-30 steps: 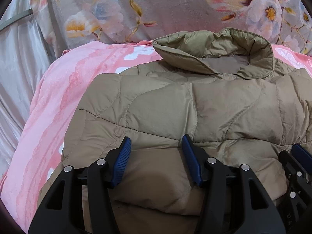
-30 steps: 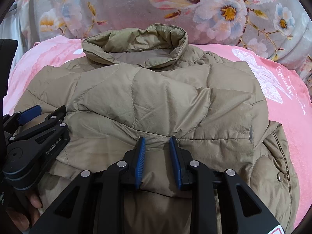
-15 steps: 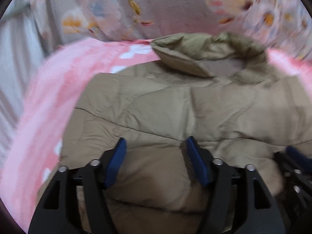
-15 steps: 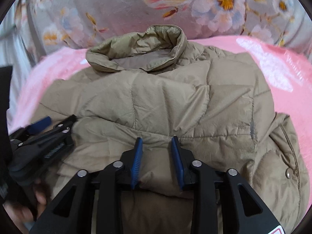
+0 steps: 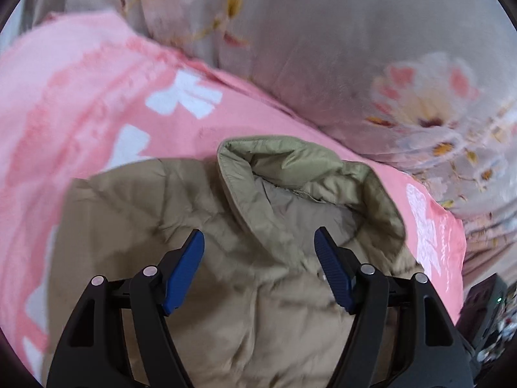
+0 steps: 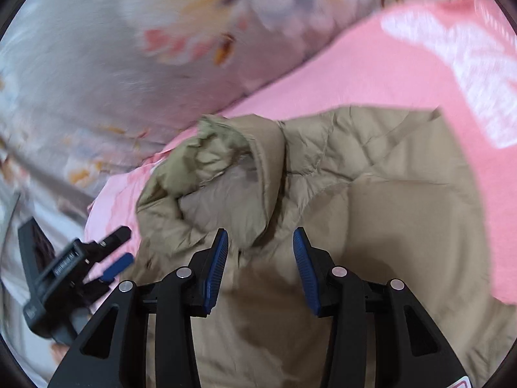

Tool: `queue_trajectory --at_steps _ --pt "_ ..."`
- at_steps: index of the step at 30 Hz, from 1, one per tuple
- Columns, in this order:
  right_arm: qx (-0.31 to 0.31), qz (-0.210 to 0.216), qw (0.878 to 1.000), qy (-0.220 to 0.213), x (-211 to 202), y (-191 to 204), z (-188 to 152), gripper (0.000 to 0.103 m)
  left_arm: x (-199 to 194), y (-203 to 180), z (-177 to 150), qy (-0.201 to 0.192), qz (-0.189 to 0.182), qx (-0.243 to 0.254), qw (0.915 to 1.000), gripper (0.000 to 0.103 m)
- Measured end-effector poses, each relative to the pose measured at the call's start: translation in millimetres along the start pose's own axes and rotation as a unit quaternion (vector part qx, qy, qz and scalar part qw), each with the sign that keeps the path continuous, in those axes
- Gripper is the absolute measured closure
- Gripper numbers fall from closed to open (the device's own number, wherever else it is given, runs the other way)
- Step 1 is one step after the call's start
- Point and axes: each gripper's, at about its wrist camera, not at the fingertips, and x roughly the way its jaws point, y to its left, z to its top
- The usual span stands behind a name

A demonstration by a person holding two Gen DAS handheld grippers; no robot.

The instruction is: Fold large clothes

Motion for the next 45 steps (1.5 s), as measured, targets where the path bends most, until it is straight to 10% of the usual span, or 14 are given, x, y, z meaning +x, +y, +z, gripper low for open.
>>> queue_trajectory --at_steps 3,6,21,45 --pt "-0.024 0.001 1.000 0.004 11 7 5 0.100 25 3 -3 0.034 -0.015 -0.010 0.9993 0.093" --pt "-0.094 -0.031 0.995 -0.032 -1 18 -3 0.101 29 5 -15 0.025 -0.001 0.020 0.9995 0.096" --pt "-0.201 -0.175 0.963 -0.033 41 21 -27 0.101 54 -1 -59 -0.014 0.085 0.129 0.9878 0.096" --pt "-0.174 -0.143 0.974 -0.008 36 8 -19 0.102 48 -12 -66 -0.026 0.123 0.156 0.9796 0.089"
